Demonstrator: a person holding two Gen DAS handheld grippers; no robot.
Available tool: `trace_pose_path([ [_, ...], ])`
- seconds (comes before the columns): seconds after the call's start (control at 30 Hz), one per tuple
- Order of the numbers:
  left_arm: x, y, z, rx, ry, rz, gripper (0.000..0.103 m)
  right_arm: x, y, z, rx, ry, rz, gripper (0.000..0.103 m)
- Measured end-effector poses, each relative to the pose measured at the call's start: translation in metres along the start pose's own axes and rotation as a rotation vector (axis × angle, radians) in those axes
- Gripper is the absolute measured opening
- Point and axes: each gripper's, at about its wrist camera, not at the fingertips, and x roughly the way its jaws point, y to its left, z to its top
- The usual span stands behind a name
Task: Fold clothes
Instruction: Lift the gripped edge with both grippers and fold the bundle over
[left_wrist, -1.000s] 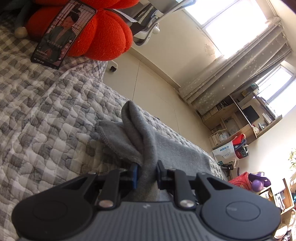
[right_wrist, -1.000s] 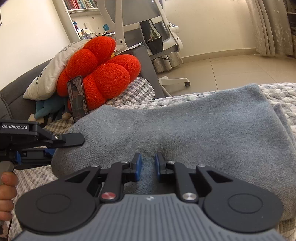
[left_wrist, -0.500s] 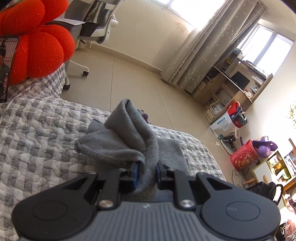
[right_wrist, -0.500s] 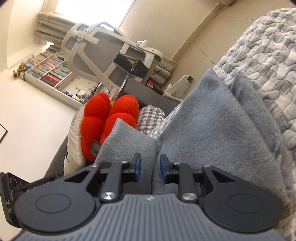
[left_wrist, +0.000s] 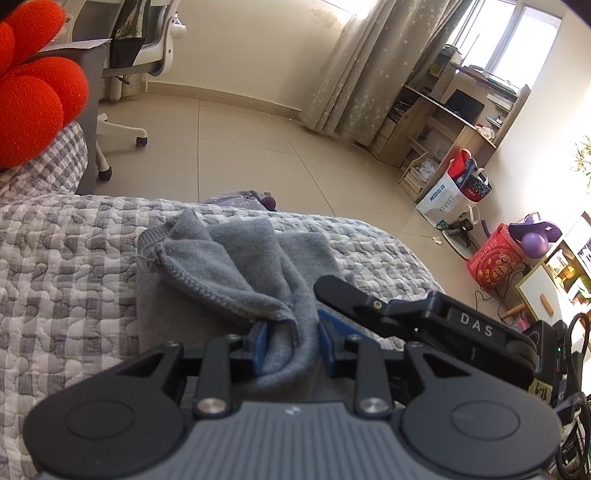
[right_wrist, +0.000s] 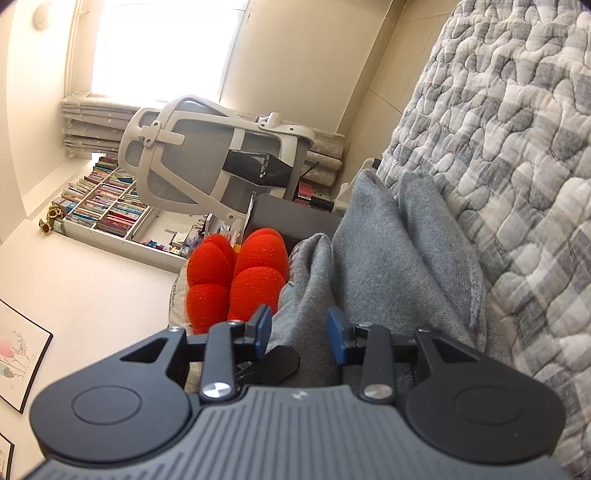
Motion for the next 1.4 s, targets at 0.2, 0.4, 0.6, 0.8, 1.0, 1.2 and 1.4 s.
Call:
trace_pose_path([
  [0.2,-0.023,0.004,-0.001,-0.038,-0.026,-0.084,0.053,-0.002,0.002,0.006,-0.006,0.002,-0.007,0.044],
  [0.4,-0.047,0.024,-0.002,-0.118,-0.132,-0.085,0.058,-0.007,0.007,0.012,-0.038,0.017,-0.033,0.053],
  [0.6,-0.042,0.047,-0.001,-0.182,-0.185,-0.011,0.056,-0.003,0.015,0.012,-0.078,0.061,-0.039,0.065],
  [0.8,-0.003,0.053,0.018,-0.169,-0.13,-0.017,0.039,-0.002,0.015,0.009,-0.105,0.09,-0.035,0.066],
  [1.0,0.035,0.048,0.028,-0.144,-0.055,-0.047,0.037,0.0,0.011,0.011,-0.107,0.113,-0.024,0.066],
  [1.2,0.012,0.05,0.013,-0.189,-0.128,-0.107,0.037,0.006,0.014,0.016,-0.109,0.127,-0.038,0.066],
  [1.4,-0.034,0.039,-0.019,-0.037,-0.201,-0.132,0.039,0.013,0.012,0.031,-0.091,0.125,-0.056,0.066],
])
